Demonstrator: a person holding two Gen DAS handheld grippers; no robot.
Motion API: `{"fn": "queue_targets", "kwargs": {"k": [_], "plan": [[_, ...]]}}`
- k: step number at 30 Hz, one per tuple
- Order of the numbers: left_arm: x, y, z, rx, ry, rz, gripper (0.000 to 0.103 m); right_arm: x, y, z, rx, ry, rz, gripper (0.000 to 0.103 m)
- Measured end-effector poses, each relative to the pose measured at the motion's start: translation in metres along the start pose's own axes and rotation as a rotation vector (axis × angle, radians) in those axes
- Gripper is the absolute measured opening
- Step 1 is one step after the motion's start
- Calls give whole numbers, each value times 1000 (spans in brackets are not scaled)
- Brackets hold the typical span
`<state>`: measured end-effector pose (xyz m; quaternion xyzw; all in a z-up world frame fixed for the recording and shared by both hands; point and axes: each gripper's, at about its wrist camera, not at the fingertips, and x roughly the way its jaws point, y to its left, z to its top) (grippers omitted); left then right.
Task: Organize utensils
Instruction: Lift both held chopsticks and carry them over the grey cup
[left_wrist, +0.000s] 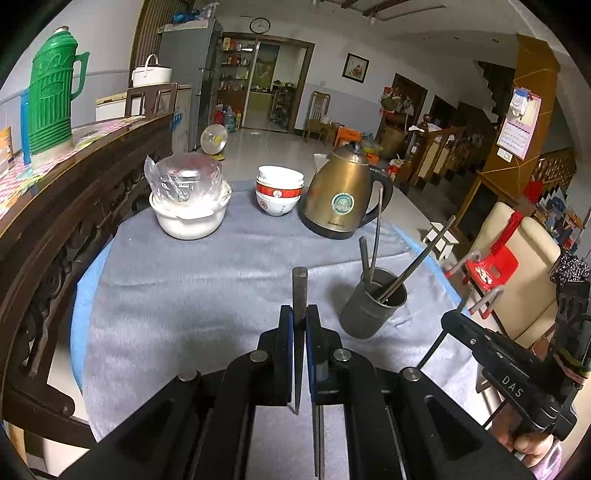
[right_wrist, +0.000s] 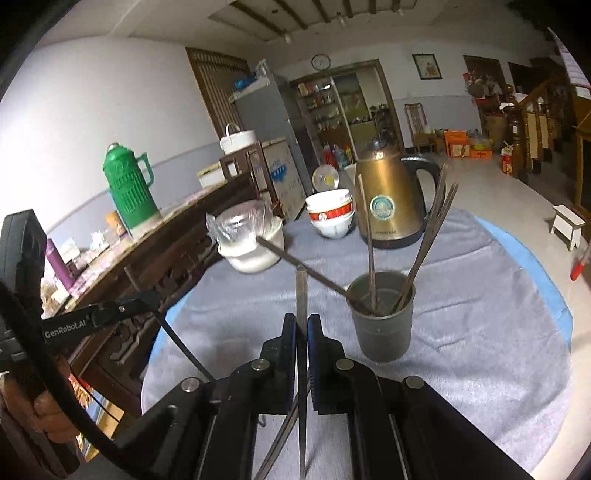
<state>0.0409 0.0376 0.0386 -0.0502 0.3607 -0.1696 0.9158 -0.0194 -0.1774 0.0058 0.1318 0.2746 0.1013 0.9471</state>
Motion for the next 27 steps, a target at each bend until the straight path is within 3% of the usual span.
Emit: {"fn": "queue_targets", "kwargs": {"k": [27], "plan": [[-34,-20,13,9,-103,-9,6,-47,-3,21,22,-171,-14,6]]}}
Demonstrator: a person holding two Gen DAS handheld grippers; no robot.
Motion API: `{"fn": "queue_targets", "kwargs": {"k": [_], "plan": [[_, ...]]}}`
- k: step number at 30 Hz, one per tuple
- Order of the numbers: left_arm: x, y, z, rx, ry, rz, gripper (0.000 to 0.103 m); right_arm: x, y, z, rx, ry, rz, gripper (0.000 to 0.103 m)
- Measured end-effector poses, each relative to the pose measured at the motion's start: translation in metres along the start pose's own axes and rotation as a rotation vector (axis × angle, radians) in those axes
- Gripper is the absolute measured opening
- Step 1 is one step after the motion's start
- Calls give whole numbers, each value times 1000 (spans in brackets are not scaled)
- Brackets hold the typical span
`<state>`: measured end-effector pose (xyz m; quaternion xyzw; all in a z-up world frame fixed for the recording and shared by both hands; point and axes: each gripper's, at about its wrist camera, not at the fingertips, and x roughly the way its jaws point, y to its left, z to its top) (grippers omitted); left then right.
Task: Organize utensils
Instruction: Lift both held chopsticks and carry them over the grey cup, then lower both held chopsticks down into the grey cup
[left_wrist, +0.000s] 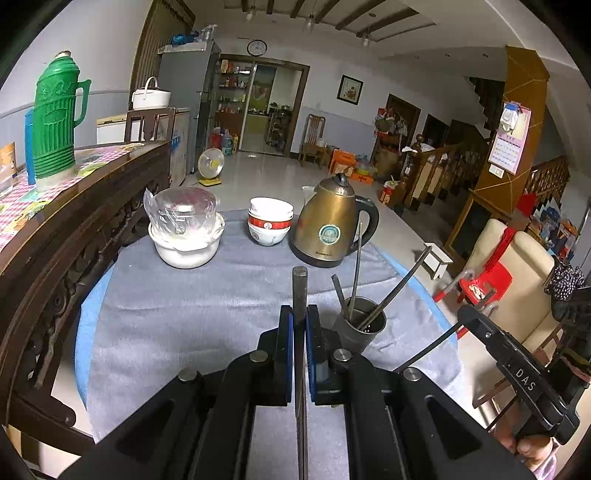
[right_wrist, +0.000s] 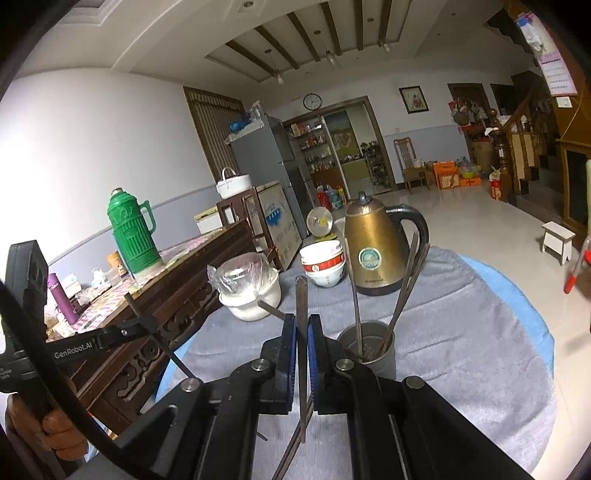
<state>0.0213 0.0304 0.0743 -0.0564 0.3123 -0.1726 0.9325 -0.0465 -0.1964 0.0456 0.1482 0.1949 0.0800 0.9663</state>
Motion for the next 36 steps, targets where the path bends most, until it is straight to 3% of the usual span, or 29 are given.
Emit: {"fn": "queue_targets", "kwargs": {"k": [21,36], "plan": [[-20,-36,39,70,-91,-45,6,-31,-6,50,-16,-144,-46,6],[-19,-71,84,90,-178,-94,6,-27,-14,79,-23,-226,-93,6]]}}
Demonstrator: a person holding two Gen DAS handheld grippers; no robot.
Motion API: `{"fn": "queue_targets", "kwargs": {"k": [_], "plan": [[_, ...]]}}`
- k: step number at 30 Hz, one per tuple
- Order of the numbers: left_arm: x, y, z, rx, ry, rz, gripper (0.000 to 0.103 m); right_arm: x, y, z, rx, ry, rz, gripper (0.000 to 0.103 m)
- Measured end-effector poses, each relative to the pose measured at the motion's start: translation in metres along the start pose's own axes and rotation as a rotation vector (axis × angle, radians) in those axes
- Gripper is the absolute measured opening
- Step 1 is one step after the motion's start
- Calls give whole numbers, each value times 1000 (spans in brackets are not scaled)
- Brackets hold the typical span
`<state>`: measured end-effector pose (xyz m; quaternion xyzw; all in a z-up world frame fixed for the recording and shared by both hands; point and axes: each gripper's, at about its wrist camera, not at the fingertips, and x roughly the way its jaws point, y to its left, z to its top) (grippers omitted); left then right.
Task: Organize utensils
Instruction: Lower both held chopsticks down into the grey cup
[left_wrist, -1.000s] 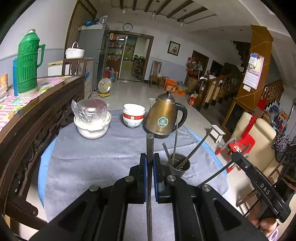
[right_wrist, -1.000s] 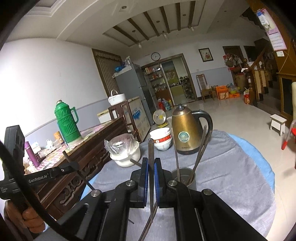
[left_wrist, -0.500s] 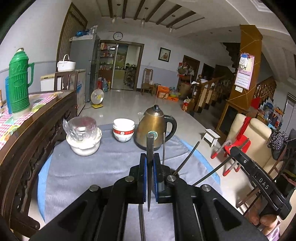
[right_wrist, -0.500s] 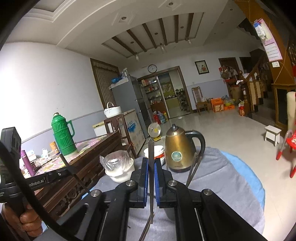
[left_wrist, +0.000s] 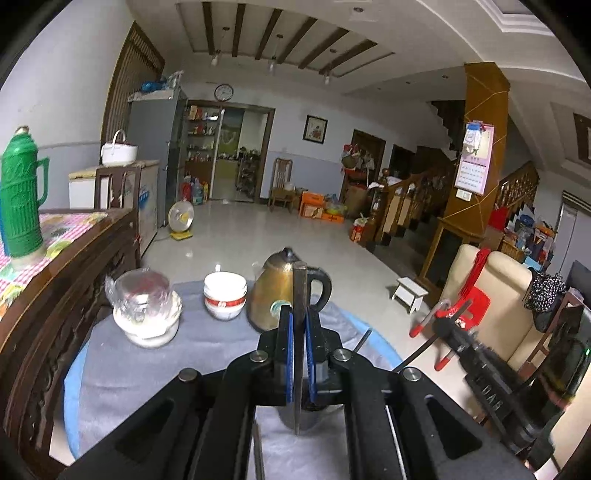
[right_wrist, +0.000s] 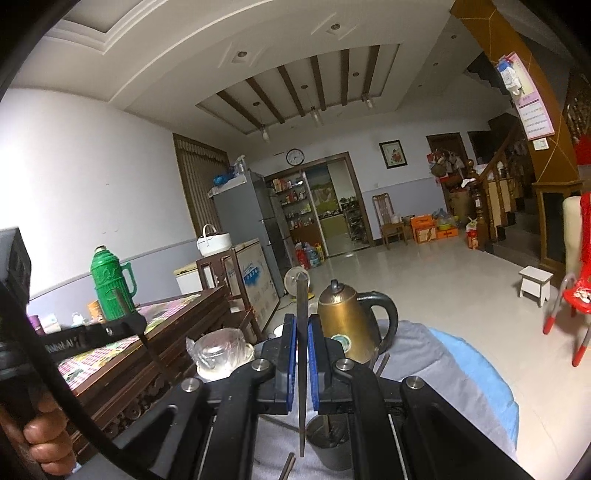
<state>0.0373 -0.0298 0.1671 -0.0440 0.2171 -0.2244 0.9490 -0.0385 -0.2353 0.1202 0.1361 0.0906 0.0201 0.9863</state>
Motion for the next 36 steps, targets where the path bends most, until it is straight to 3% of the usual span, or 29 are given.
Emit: {"fn": "queue_targets", "kwargs": {"k": [8,18,36], "plan": [[27,-17,16,-4,-48,-13,6,17,-5,4,-27,-26,-37,6],[68,-34,0,28,-61,33,6,53,-25,-8,1,2,-69,6],[109,-33,-33,27,22,72,7,70,-32,-34,9,81,-77,6]]}}
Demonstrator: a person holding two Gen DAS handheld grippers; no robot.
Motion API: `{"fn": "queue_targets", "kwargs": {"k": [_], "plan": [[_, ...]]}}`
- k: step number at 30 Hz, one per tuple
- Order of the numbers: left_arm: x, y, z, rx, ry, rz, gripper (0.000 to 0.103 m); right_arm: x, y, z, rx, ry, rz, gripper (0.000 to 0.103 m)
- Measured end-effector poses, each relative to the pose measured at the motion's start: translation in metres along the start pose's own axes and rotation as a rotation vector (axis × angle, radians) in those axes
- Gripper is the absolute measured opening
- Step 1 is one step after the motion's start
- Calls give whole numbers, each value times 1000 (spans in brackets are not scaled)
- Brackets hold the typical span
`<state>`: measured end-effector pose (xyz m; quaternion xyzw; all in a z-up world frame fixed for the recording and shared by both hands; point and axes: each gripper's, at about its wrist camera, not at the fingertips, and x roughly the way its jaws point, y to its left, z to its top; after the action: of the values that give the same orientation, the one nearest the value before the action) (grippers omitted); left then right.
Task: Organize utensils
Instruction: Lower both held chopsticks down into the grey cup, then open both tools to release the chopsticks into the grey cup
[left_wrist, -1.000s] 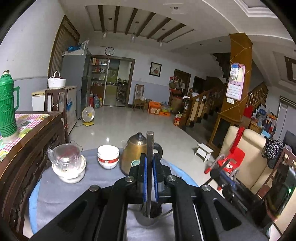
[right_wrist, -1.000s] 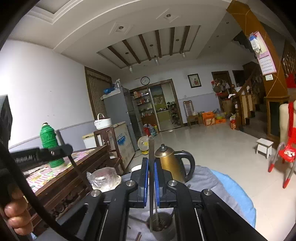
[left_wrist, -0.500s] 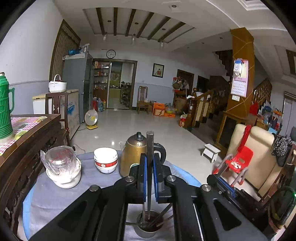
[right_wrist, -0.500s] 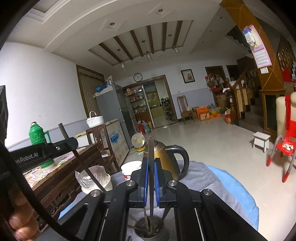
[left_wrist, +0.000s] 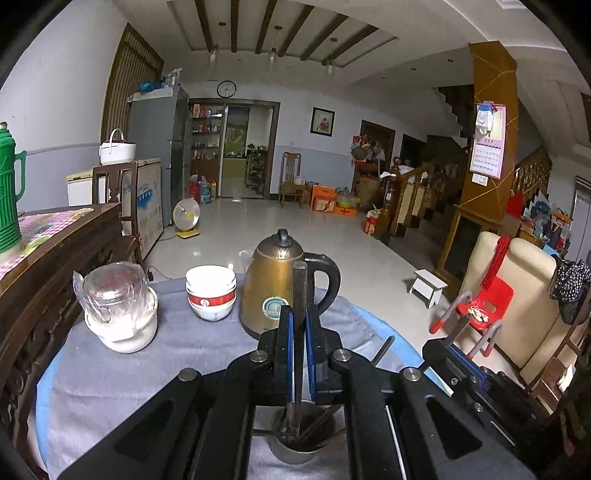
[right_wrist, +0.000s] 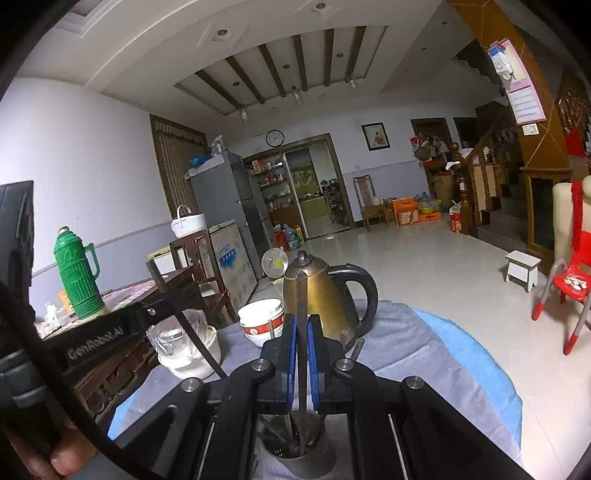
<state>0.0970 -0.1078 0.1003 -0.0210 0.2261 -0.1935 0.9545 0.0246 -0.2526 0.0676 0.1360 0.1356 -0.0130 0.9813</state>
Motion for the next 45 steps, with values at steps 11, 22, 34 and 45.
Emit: {"fn": "queue_targets", "kwargs": {"k": [11,22,34,45], "plan": [[7,3,-18,23,66,18,7,10,-3,-14,26,72,9,6],[-13,-2,-33,106,70,53,24,17,-16,-27,119,158,51,11],[-75,30,-45,125,-41,154,58,-19,-37,-32,258,72,91,67],[-86,94,-87,55,70,288,69,-51,-36,-50,241,76,42,49]]}}
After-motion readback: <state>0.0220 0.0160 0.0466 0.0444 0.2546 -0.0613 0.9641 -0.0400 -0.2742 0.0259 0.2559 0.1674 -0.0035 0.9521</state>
